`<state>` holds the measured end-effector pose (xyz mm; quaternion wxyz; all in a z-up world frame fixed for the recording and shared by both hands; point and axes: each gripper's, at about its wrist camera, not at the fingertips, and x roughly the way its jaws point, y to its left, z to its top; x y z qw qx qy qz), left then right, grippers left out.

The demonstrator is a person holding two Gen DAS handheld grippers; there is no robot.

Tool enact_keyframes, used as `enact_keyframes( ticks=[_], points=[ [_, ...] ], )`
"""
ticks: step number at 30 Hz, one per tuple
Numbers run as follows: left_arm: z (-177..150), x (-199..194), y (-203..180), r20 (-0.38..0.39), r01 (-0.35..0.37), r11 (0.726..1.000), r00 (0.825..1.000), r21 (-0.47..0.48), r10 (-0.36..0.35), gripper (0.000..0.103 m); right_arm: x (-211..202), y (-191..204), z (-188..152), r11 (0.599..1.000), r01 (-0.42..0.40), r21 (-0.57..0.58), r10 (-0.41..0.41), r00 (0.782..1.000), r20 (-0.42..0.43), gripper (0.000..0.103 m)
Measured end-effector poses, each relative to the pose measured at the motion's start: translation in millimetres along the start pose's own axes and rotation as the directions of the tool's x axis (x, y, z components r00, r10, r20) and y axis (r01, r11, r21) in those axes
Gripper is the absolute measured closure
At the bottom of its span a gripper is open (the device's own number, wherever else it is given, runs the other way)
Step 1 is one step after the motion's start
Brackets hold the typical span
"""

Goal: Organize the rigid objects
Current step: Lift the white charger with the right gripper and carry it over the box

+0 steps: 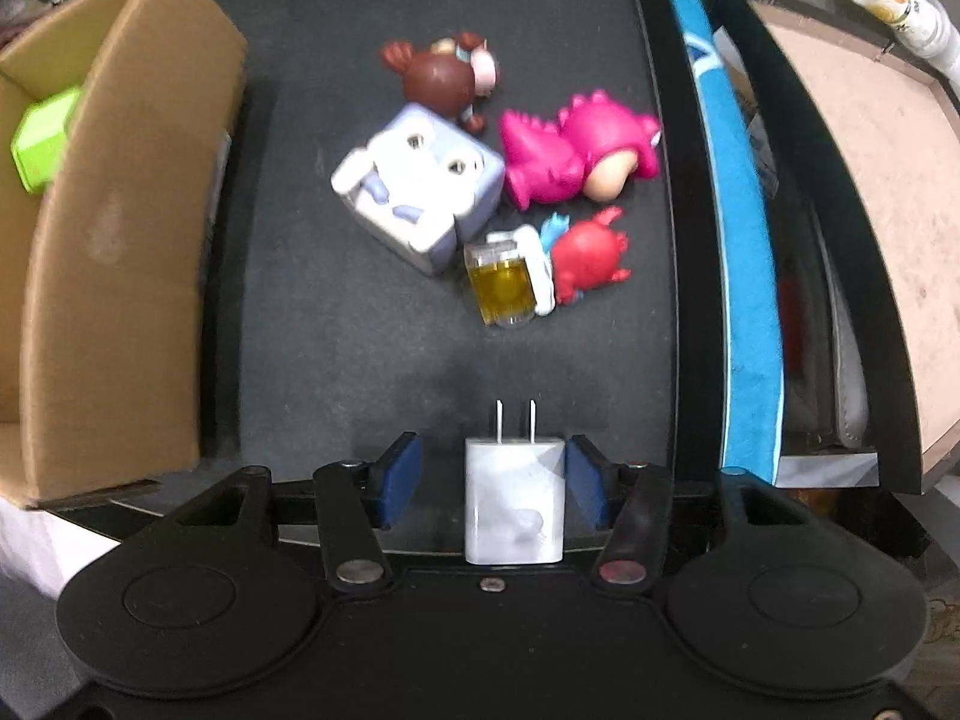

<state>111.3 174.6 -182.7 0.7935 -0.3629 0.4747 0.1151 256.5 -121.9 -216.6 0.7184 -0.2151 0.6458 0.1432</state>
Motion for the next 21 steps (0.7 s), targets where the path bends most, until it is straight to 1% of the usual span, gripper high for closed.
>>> enact_keyframes(
  ticks=[1, 2, 3, 7, 14, 21],
  points=[
    [0, 0, 0, -0.002, 0.0, 1.0, 1.0, -0.001, 0.0, 0.081, 2, -1, -1, 1.0, -0.001, 0.003, 0.001, 1.0, -0.003, 0.057],
    [0, 0, 1, -0.002, 0.001, 1.0, 1.0, -0.004, -0.001, 0.081, 2, -1, -1, 1.0, -0.008, 0.006, 0.008, 1.0, 0.001, 0.065],
    [0, 0, 1, -0.002, 0.002, 1.0, 1.0, -0.005, -0.002, 0.081, 0, -1, -1, 1.0, -0.018, 0.005, 0.018, 1.0, 0.011, 0.066],
    [0, 1, 1, -0.002, 0.002, 1.0, 1.0, -0.006, -0.002, 0.081, -6, 0, -1, 1.0, -0.011, -0.005, 0.011, 0.999, 0.037, 0.066],
    [0, 0, 3, -0.003, 0.008, 1.0, 1.0, -0.01, -0.008, 0.081, -27, 3, -4, 0.999, -0.031, -0.011, 0.032, 0.997, 0.076, 0.067],
    [0, -1, 4, -0.002, 0.015, 1.0, 1.0, -0.015, -0.015, 0.08, -59, 12, 1, 0.999, -0.044, -0.03, 0.047, 0.992, 0.116, 0.067]
  ],
)
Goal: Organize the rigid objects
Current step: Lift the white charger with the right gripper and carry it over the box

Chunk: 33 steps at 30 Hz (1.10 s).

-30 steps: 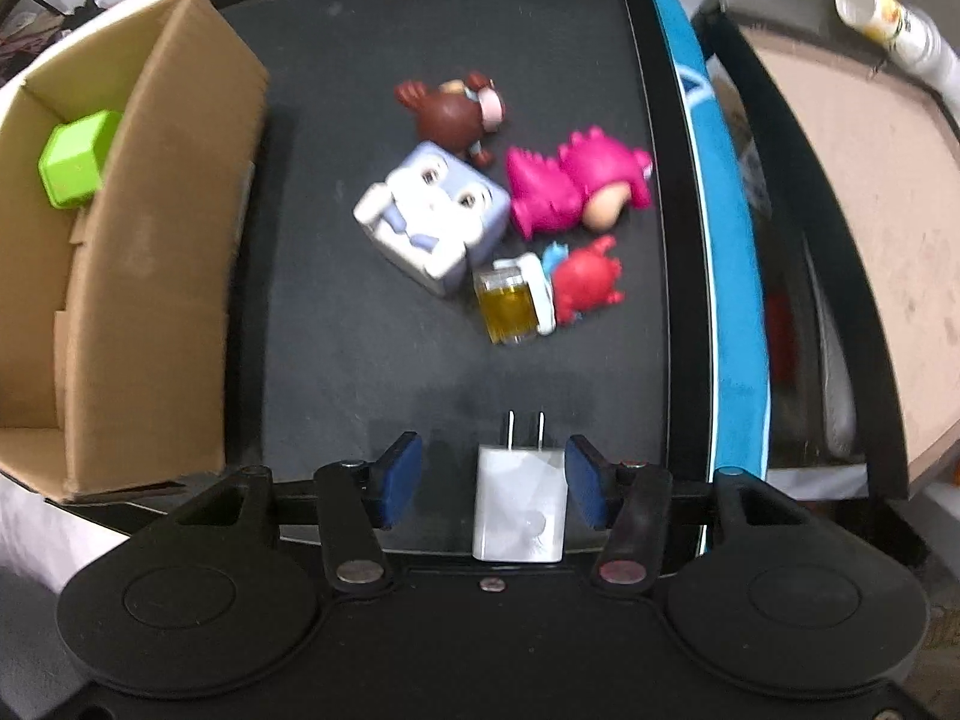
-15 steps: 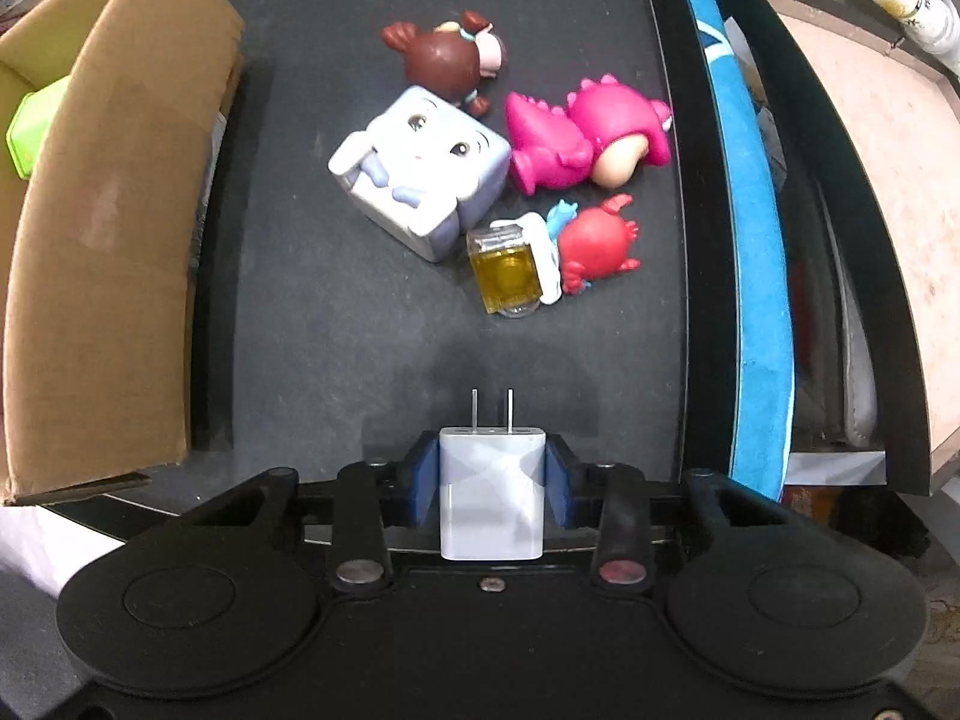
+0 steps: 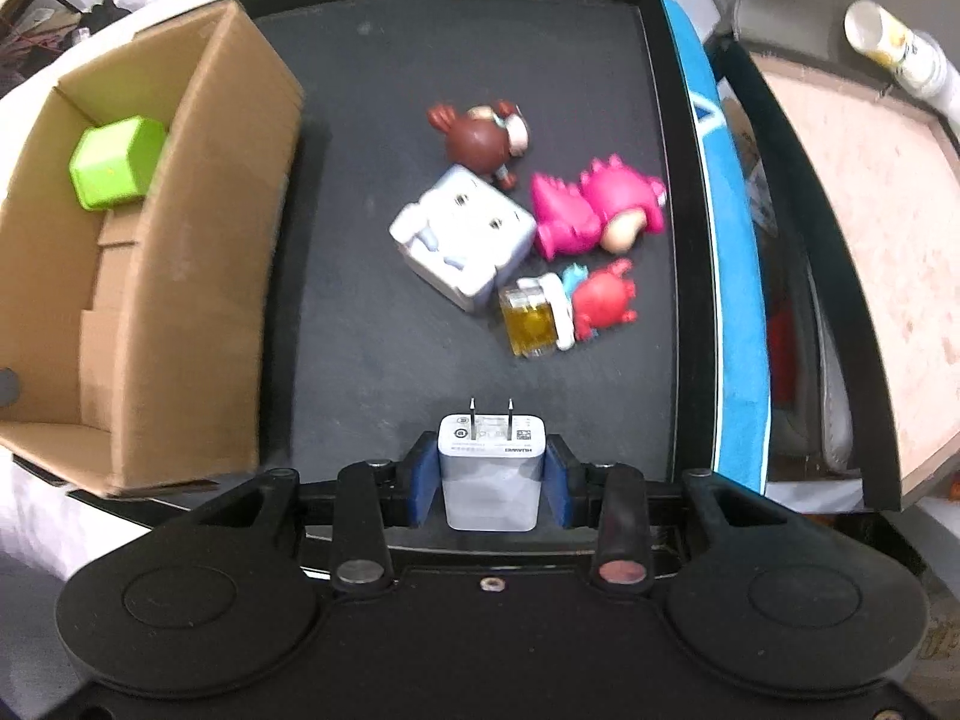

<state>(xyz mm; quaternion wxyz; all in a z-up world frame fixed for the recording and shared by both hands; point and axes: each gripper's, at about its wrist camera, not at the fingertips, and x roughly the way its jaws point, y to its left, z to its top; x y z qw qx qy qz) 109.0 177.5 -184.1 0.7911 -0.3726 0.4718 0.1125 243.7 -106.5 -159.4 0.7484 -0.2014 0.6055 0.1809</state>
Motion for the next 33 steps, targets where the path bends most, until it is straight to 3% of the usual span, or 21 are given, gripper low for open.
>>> enact_keyframes(
  ticks=[20, 33],
  points=[
    [0, -1, 0, 0.0, 0.003, 1.0, 1.0, -0.002, -0.003, 0.08, -75, 42, 39, 0.995, -0.039, -0.092, 0.055, 0.983, 0.175, 0.067],
    [-2, -2, 2, 0.002, 0.012, 1.0, 1.0, -0.003, -0.012, 0.08, -86, 97, 62, 0.979, 0.004, -0.204, 0.036, 0.981, 0.19, 0.067]
  ],
)
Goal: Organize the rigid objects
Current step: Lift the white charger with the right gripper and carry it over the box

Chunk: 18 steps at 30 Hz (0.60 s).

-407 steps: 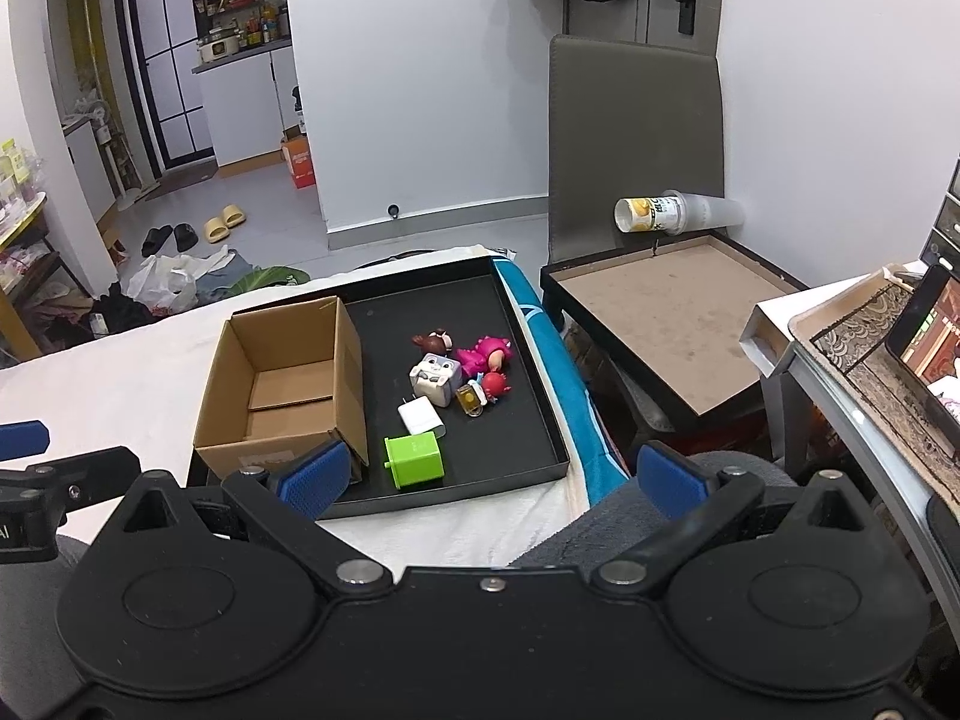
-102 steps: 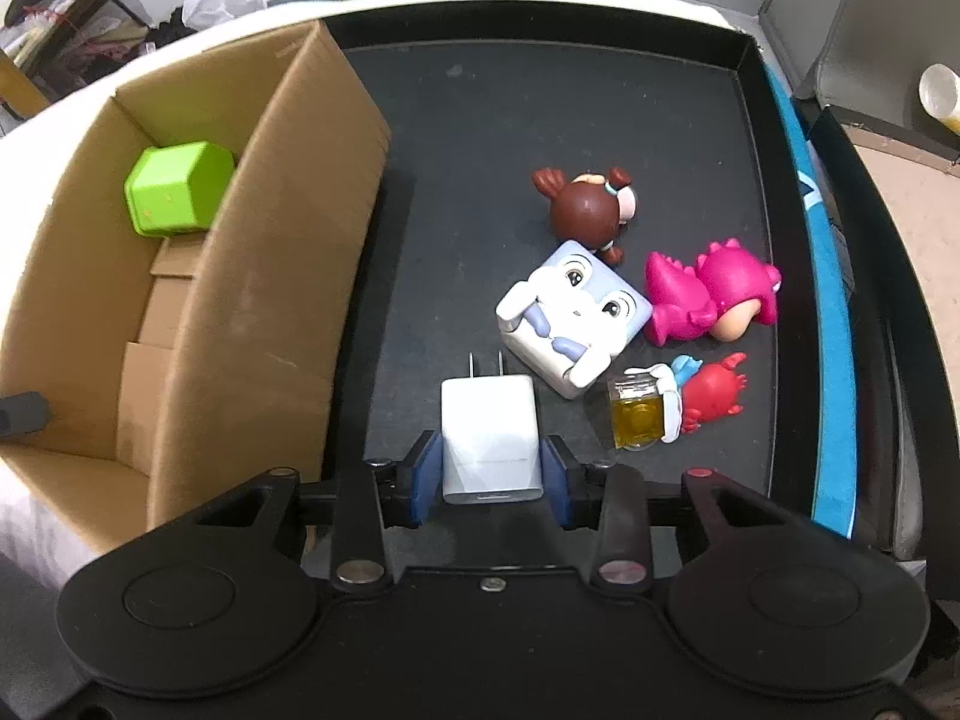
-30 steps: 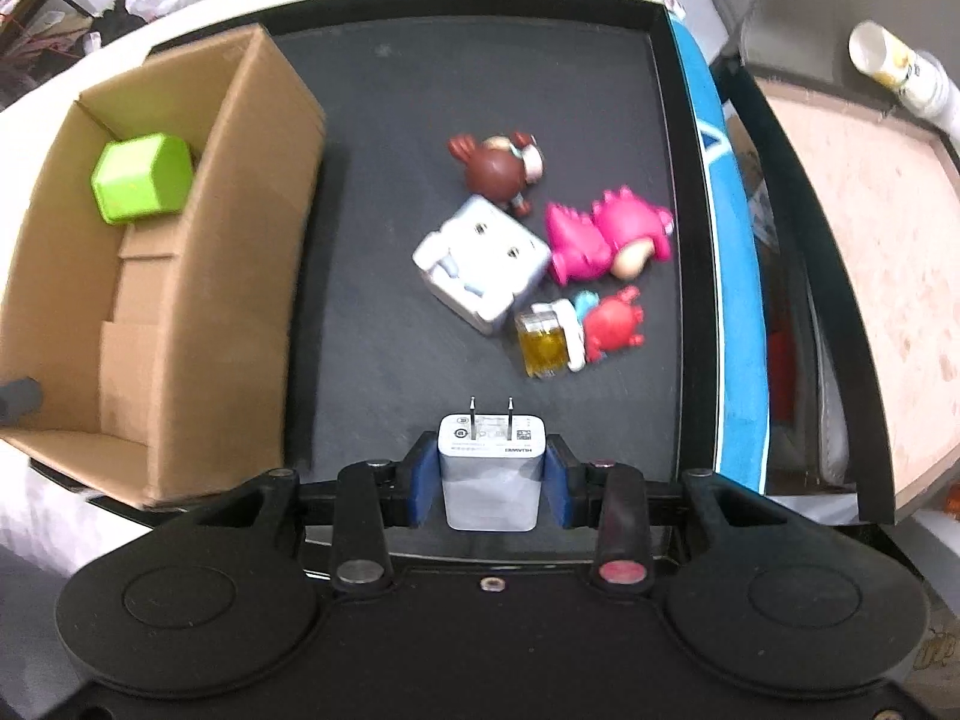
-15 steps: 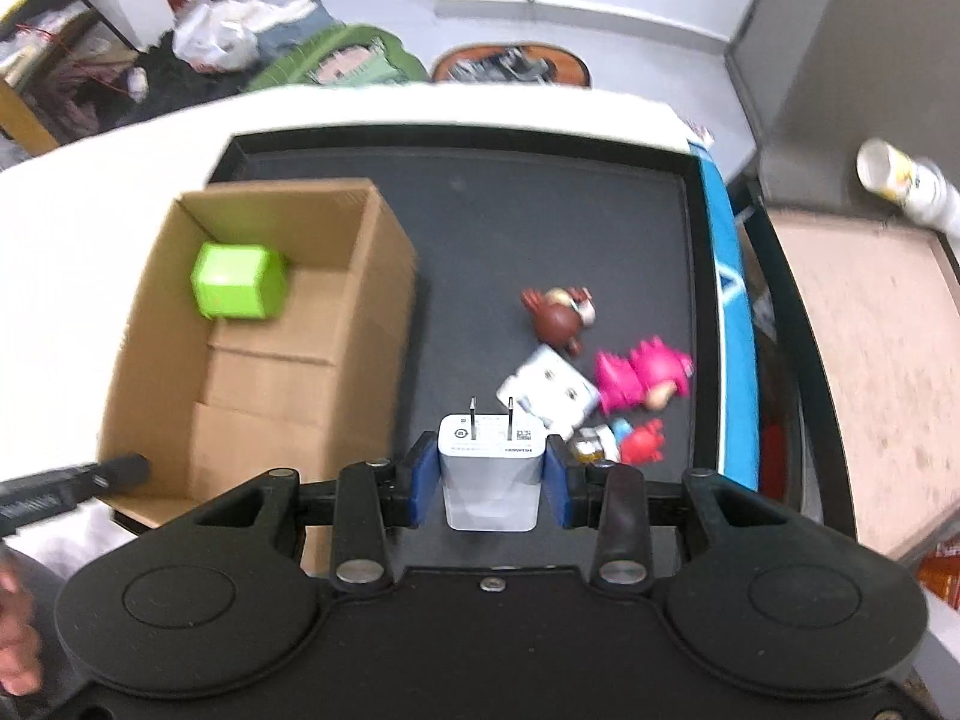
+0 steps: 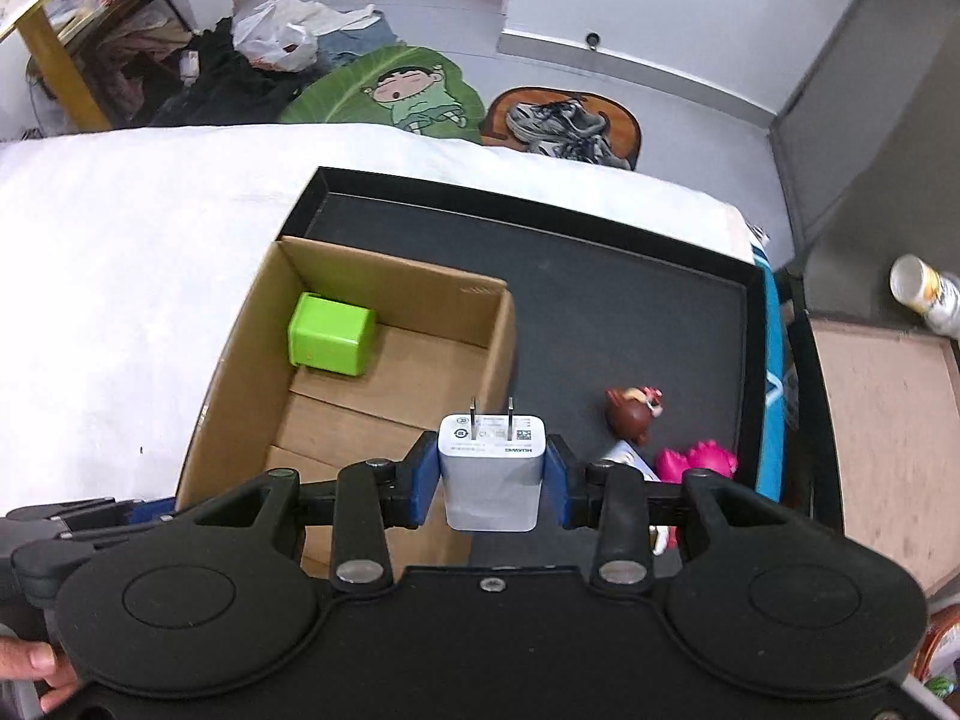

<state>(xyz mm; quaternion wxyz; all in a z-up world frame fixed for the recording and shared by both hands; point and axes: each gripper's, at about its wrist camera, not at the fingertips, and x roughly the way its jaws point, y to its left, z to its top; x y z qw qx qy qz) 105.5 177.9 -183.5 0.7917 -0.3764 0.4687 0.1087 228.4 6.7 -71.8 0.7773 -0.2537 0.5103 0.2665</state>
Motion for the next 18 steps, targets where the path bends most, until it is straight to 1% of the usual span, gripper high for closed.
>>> enact_keyframes(
  ticks=[6, 10, 18],
  points=[
    [1, 0, 1, -0.001, 0.003, 1.0, 1.0, -0.002, -0.003, 0.08, 8, 20, 14, 1.0, 0.011, -0.029, -0.012, 1.0, -0.004, 0.067],
    [1, 0, 1, -0.002, 0.007, 1.0, 1.0, -0.001, -0.007, 0.08, 16, 33, 22, 0.999, 0.005, -0.041, -0.005, 1.0, -0.01, 0.067],
    [1, -1, 3, -0.002, 0.012, 1.0, 1.0, -0.007, -0.012, 0.08, 44, 49, 23, 0.999, 0.017, -0.051, -0.019, 0.999, -0.036, 0.067]
  ],
)
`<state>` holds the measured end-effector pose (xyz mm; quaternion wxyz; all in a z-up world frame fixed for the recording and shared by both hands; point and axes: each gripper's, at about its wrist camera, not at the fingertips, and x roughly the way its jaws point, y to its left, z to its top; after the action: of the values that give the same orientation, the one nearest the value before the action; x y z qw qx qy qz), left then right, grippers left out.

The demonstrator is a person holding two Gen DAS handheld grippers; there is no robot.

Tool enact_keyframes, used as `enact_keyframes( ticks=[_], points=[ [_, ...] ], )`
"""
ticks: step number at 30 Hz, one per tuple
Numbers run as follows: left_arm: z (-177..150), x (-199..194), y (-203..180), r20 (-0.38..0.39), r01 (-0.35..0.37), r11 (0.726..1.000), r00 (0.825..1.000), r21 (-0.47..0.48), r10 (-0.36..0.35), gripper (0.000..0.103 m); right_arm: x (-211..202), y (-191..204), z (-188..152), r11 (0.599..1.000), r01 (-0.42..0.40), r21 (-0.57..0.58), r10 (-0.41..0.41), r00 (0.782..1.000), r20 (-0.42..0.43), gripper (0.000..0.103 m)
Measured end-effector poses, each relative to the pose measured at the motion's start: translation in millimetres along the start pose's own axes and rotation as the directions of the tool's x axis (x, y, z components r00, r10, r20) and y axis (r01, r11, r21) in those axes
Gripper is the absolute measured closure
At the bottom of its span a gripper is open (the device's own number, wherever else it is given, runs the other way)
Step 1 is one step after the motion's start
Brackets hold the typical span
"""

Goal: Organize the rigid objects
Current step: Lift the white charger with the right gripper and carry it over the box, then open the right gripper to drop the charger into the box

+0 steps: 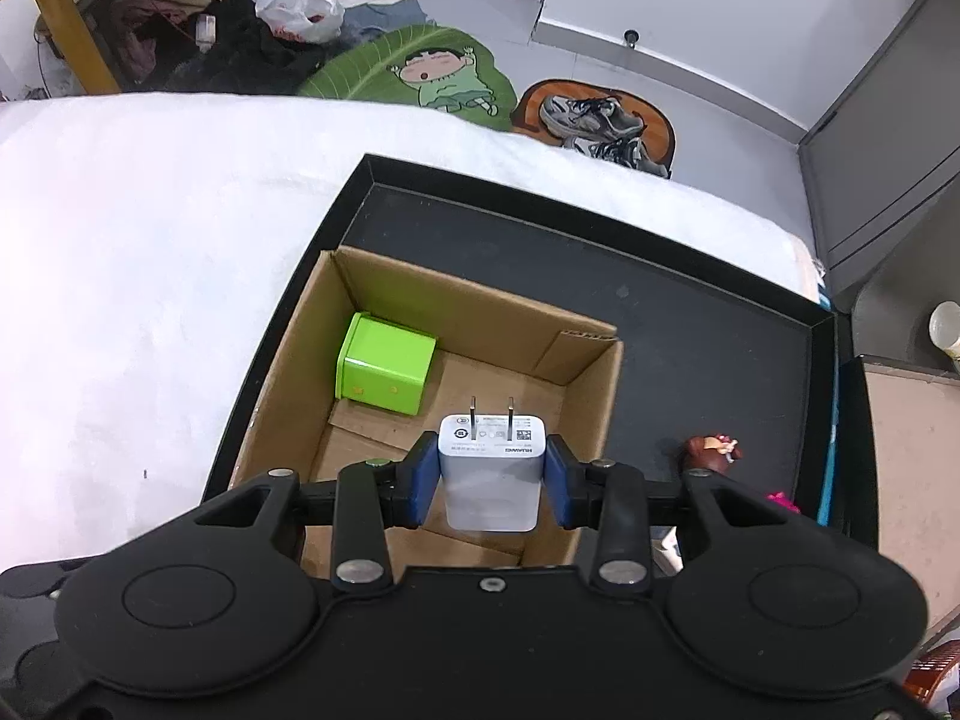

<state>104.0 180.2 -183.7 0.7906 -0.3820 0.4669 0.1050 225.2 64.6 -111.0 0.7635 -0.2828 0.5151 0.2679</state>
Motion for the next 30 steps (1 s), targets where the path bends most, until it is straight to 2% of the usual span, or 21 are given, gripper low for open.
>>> enact_keyframes(
  ticks=[10, 22, 30],
  points=[
    [1, 0, 0, -0.008, 0.0, 1.0, 1.0, 0.0, 0.0, 0.08, 34, 8, -1, 0.999, 0.032, -0.017, -0.033, 0.999, -0.041, 0.067],
    [4, 3, -2, -0.017, -0.009, 1.0, 1.0, 0.008, 0.009, 0.08, 59, 17, 5, 0.996, 0.077, -0.044, -0.079, 0.995, -0.052, 0.066],
    [2, 4, -3, -0.011, -0.008, 1.0, 1.0, 0.0, 0.008, 0.079, 48, 13, 5, 0.995, 0.095, -0.036, -0.096, 0.995, -0.014, 0.063]
  ],
)
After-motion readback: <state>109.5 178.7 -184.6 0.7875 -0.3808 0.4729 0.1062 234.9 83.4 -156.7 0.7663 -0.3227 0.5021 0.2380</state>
